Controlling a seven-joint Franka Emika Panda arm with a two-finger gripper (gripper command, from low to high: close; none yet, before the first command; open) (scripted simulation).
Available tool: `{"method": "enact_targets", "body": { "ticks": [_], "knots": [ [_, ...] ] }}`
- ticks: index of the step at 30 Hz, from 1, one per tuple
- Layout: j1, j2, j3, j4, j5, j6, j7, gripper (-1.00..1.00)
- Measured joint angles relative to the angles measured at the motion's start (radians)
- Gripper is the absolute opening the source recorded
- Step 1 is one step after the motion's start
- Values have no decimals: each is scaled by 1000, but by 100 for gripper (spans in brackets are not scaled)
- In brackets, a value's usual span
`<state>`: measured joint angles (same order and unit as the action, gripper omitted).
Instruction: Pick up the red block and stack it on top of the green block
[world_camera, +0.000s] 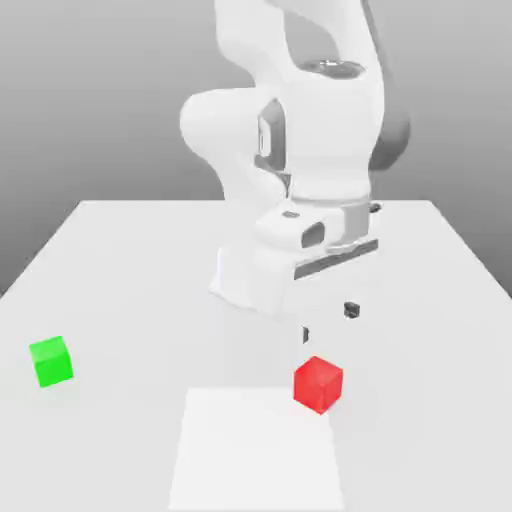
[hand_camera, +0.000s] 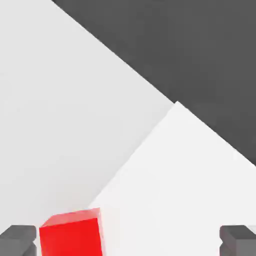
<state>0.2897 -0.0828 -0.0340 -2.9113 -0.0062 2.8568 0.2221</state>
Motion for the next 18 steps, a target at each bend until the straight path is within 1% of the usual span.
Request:
{"method": "enact_targets", "body": {
  "ticks": [5, 6, 13, 18],
  "knots": [
    [-4, 213, 21, 8, 21, 177, -35, 0],
    [-7, 247, 25, 13, 24, 206, -37, -100],
    [-10, 255, 27, 14, 21, 212, -35, -100],
    [-10, 100, 23, -8, 8, 78, -25, -100]
  ]
}}
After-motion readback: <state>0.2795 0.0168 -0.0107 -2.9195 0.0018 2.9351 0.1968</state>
